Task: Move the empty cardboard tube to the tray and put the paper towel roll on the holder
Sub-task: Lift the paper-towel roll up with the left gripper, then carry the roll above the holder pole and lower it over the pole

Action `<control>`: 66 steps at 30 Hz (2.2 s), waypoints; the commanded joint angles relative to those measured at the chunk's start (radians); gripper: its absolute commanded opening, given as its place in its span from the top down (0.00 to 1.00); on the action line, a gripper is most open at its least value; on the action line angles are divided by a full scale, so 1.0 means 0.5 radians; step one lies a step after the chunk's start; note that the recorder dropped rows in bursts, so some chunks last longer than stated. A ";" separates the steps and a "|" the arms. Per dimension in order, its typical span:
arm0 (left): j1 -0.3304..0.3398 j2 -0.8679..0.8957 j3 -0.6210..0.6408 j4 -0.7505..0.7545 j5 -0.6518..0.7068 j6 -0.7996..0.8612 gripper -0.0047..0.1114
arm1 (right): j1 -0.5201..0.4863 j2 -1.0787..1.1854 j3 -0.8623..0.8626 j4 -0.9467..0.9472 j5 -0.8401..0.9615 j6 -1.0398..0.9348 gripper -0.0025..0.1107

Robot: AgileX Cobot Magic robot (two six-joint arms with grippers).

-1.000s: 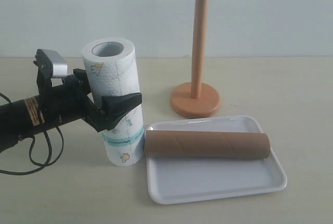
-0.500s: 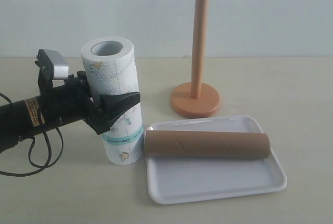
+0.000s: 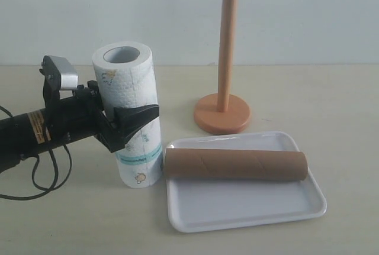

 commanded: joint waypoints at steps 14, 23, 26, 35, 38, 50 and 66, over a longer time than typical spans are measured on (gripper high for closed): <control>-0.271 -1.017 -1.220 0.332 1.459 -1.355 0.92 | -0.004 -0.010 -0.002 -0.003 -0.018 0.000 0.97; -0.720 -0.705 -1.793 0.696 1.752 -1.440 0.92 | 0.001 -0.010 -0.002 -0.003 -0.018 0.000 0.97; -0.847 -0.612 -1.891 0.714 1.850 -1.432 0.92 | 0.026 -0.010 -0.002 -0.003 -0.018 0.000 0.97; -1.075 -0.394 -2.380 0.714 2.496 -1.365 0.92 | 0.158 -0.010 -0.002 -0.003 -0.018 0.000 0.97; -1.080 -0.345 -2.515 0.545 2.677 -1.373 0.92 | 0.158 -0.010 -0.002 -0.003 -0.018 0.000 0.97; -1.080 -0.223 -2.613 0.490 2.660 -1.365 0.92 | 0.158 -0.010 -0.002 -0.003 -0.018 0.000 0.97; -1.080 -0.142 -2.734 0.459 2.802 -1.324 0.92 | 0.158 -0.010 -0.002 0.003 -0.028 0.000 0.97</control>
